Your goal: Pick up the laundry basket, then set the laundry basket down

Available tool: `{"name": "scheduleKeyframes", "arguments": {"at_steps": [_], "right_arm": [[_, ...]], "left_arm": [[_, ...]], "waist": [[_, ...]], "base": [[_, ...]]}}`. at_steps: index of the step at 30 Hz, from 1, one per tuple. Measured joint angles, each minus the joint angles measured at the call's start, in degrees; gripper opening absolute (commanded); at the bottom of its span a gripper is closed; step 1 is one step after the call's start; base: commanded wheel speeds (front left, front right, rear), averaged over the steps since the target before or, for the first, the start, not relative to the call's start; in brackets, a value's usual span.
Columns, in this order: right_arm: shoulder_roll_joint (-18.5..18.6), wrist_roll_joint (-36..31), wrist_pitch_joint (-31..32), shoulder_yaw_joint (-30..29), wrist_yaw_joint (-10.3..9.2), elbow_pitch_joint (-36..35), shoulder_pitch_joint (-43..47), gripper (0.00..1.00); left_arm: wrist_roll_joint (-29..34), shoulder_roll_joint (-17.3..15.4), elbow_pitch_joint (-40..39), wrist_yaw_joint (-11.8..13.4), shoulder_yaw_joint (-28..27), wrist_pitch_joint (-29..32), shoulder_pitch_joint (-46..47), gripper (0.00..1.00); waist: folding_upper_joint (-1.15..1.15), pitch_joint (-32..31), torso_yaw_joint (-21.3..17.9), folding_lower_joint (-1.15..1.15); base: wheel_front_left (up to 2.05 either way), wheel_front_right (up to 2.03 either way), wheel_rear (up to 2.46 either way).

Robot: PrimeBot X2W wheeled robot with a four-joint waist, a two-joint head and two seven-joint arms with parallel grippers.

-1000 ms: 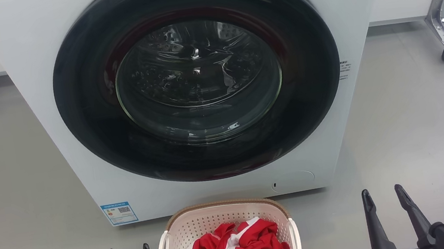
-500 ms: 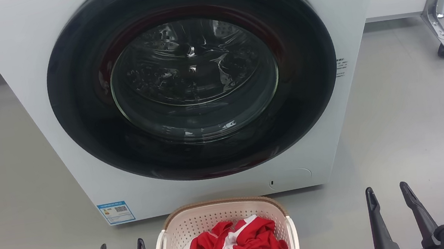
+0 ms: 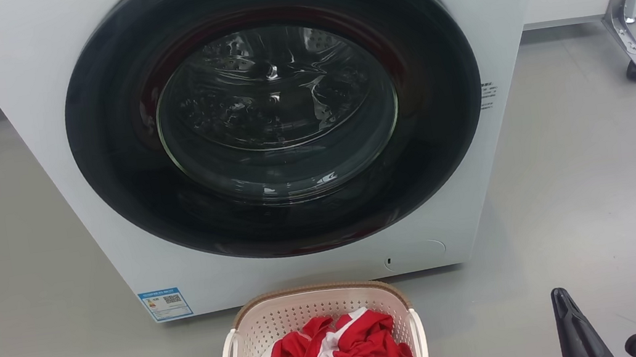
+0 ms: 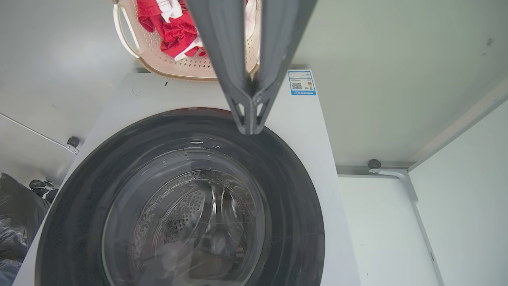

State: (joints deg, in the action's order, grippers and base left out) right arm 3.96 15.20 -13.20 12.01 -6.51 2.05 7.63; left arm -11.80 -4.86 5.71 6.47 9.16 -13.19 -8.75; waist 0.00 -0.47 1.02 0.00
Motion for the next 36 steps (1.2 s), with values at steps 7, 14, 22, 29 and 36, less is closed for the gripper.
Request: {"name": "scheduleKeyframes", "arguments": {"at_steps": [7, 14, 22, 29, 36], "right_arm": [[-0.15, 6.39, 1.60, -1.47, 1.00, 0.77, -0.41, 0.00], [-0.26, 12.30, 3.14, -3.04, 2.01, 2.07, -1.36, 0.00], [-0.42, 19.04, 5.15, -4.80, 3.08, 3.34, -2.66, 0.00], [-0.54, 25.05, 6.67, -6.36, 4.07, 4.32, -3.80, 0.00], [-0.73, 30.63, 8.18, -7.93, 5.09, 5.79, -4.64, 0.00]], "left_arm": [[-6.82, 0.19, 1.05, -1.03, -1.31, 1.68, 0.24, 0.00], [-13.54, 0.44, 1.75, -2.09, -2.37, 3.11, 0.93, 0.00], [-20.53, 0.68, 2.91, -3.37, -3.58, 5.13, 1.93, 0.00], [-26.38, 0.87, 3.53, -4.30, -4.89, 6.65, 3.00, 0.00], [-32.11, 1.04, 4.59, -5.50, -5.75, 8.14, 4.19, 0.00]], "waist": [[0.00, 0.05, -0.08, 0.00], [0.00, 0.09, -0.16, 0.00], [0.00, 0.14, -0.24, 0.00], [0.00, 0.18, -0.32, 0.00], [0.00, 0.22, -0.40, 0.00]], "base": [[0.00, 0.00, 0.00], [0.00, 0.00, 0.00], [0.00, 0.00, 0.00], [0.00, 0.00, 0.00], [0.00, 0.00, 0.00]]}}
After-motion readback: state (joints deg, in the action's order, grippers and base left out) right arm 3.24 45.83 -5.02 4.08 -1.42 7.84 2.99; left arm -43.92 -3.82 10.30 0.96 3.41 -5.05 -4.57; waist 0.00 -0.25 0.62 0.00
